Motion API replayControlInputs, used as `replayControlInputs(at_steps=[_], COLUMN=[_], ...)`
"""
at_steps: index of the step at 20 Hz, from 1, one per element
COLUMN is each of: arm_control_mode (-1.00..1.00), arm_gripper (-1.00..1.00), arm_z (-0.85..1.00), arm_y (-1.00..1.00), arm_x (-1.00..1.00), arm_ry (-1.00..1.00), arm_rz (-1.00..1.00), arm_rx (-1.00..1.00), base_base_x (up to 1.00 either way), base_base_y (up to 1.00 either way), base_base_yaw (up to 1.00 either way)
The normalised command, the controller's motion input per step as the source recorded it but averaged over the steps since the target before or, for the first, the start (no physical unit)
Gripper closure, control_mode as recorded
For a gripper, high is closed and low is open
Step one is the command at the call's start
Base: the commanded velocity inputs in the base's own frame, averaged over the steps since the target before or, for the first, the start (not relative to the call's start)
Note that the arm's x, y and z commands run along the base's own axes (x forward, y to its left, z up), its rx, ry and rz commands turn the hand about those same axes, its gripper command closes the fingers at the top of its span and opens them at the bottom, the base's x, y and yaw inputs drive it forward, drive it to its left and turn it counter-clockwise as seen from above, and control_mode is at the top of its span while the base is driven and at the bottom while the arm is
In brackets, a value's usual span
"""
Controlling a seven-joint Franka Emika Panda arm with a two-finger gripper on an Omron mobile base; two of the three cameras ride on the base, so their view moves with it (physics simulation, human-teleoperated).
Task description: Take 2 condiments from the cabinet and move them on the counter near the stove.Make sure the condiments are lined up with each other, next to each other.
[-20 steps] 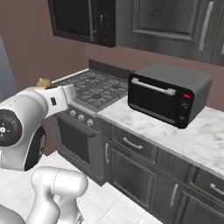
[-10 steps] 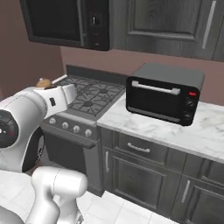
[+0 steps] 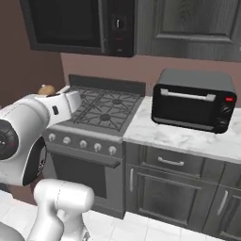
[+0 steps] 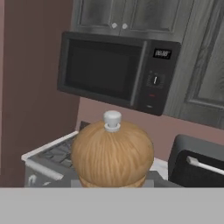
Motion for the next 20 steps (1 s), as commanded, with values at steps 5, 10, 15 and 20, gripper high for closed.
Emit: replayControlInputs(at_steps=[5, 10, 15, 20], arm_control_mode=[1.00, 1.00, 1.00, 1.00], arm_gripper=[1.00, 1.00, 1.00, 1.00], arm_z=[0.00, 0.00, 0.00, 0.00], arm_y=[0.00, 0.00, 0.00, 0.00], arm_x=[0.00, 0.00, 0.00, 0.00], arm_ry=[0.00, 0.00, 0.00, 0.00], arm_rz=[0.00, 0.00, 0.00, 0.00], arm_rx=[0.00, 0.00, 0.00, 0.00], base_base_x=[0.18, 0.40, 0.41, 0.33], base_base_y=[0.64, 0.36, 0.00, -0.02], base_base_yaw=[-0.27, -0.03, 0.01, 0.03])
